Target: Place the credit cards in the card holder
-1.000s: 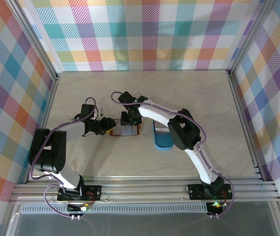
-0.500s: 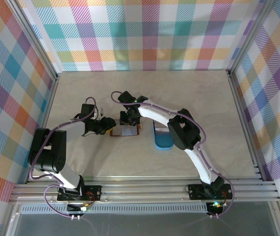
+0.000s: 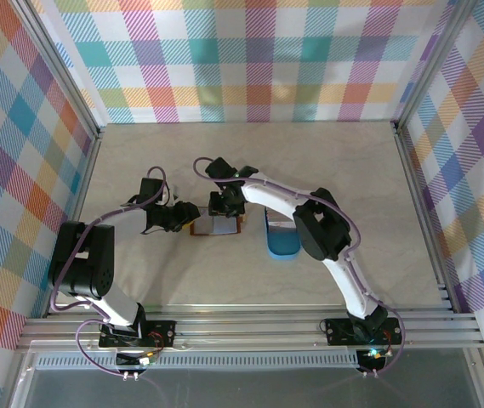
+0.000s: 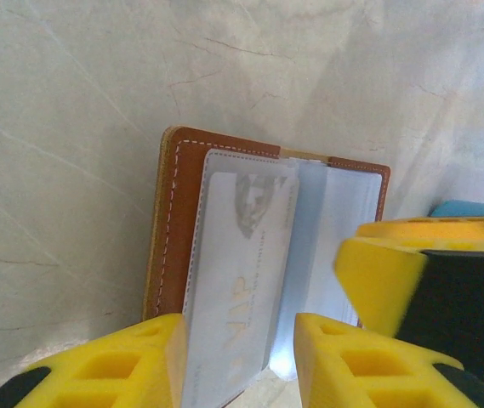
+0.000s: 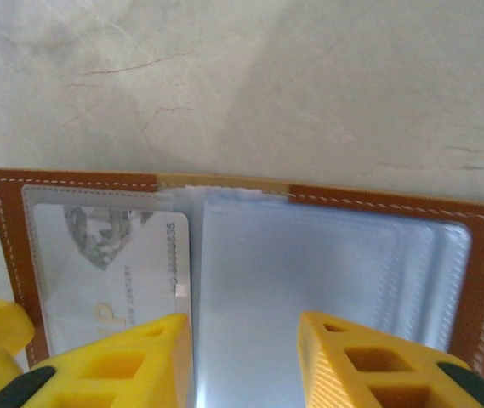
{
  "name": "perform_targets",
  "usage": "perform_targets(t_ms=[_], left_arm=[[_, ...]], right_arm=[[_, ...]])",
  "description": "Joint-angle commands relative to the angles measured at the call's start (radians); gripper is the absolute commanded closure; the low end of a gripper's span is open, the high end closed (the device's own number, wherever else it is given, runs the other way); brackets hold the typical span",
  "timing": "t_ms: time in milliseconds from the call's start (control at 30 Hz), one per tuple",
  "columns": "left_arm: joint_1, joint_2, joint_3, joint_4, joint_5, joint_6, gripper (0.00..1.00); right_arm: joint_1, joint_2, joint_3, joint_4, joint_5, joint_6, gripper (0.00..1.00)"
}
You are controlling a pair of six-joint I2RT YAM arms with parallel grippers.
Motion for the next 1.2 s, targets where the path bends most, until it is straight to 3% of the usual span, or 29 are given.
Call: perform_targets(t_ms=[0,333,1167], left_arm=[[0.008,-0.001,0.018,-0.008,0.007,0.016,0.62],[0.009,-0.005,0.016,-0.012,0.009,0.023,0.62],[0.009,0.007,0.019,-0.006,0.015,0.024,0.62]], right_arm=[[0.002,-0.076,-0.012,-0.013,0.049,-0.024,0.58],[-0.017,-0.020,0.011,-0.055,0.046,-0.025,0.47],[-0.022,0.045,0.036,-0.077,0.021,-0.016,0.44]])
